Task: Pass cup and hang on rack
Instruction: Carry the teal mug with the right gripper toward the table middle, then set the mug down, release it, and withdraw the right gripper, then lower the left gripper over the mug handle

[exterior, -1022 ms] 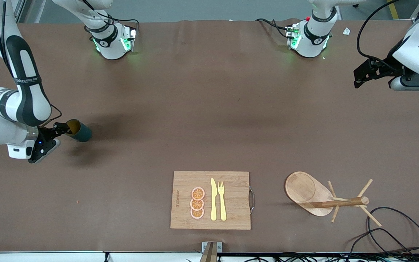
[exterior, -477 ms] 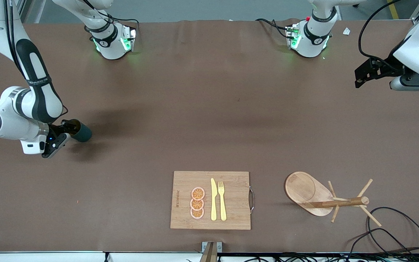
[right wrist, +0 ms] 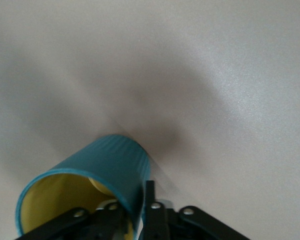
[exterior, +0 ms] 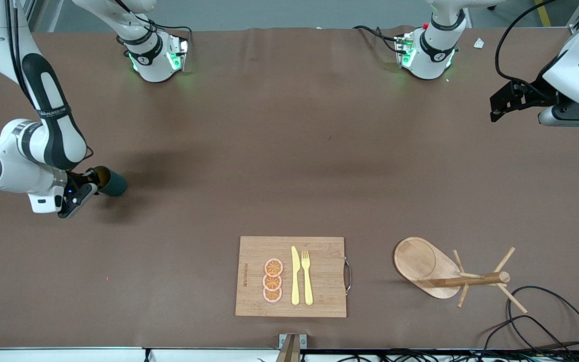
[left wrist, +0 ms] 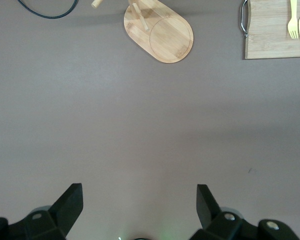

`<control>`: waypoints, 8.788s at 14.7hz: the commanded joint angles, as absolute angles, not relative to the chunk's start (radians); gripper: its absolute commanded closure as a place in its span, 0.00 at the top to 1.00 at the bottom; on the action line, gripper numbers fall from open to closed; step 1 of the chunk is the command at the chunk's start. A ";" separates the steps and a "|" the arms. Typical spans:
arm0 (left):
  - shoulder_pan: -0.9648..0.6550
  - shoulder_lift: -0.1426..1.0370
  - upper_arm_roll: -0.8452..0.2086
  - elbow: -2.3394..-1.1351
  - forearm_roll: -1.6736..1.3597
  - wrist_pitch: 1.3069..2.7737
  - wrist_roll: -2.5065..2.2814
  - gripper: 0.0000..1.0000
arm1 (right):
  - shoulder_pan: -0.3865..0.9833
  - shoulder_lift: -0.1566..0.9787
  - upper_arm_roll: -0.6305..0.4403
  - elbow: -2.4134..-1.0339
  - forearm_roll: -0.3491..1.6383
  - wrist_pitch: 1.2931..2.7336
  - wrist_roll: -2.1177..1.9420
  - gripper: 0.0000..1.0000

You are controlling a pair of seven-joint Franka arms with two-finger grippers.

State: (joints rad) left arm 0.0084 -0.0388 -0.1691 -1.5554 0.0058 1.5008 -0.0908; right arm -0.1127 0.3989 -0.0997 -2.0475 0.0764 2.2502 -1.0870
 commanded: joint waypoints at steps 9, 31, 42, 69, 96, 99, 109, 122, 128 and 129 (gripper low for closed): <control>0.015 -0.028 -0.173 -1.528 0.009 1.479 -0.069 1.00 | 0.220 0.233 -0.087 -2.003 0.113 2.020 -0.368 0.00; 0.014 -0.028 -0.173 -1.529 0.009 1.479 -0.071 1.00 | 0.851 0.584 -0.092 -1.629 0.176 2.233 0.787 0.00; 0.008 -0.020 -0.173 -1.528 0.008 1.479 -0.080 1.00 | 0.885 0.635 -0.089 -1.617 0.097 2.272 0.583 0.02; -0.317 0.100 -0.282 -1.526 0.125 1.562 -0.641 1.00 | 0.462 0.327 -0.117 -1.516 0.098 1.683 0.258 1.00; -0.989 0.716 -0.282 -1.493 0.909 1.833 -2.176 1.00 | 0.032 0.307 -0.129 -1.301 -0.018 1.496 -0.167 1.00; -1.019 0.778 -0.279 -1.497 1.038 1.825 -2.328 1.00 | 0.035 0.305 -0.129 -1.301 -0.017 1.496 -0.167 1.00; -1.045 0.877 -0.267 -1.489 1.161 1.809 -2.367 0.95 | 0.008 0.232 -0.129 -1.310 0.049 1.401 -0.161 1.00; -1.048 0.954 -0.264 -1.375 1.186 1.710 -2.218 0.85 | 0.012 -0.008 -0.124 -1.519 0.038 1.407 -0.137 1.00; -1.048 0.980 -0.253 -1.370 1.212 1.712 -2.269 0.81 | 0.011 -0.046 -0.123 -1.522 0.035 1.381 -0.114 1.00; -1.051 0.980 -0.253 -1.370 1.212 1.712 -2.273 0.81 | 0.011 -0.054 -0.123 -1.522 0.035 1.367 -0.114 1.00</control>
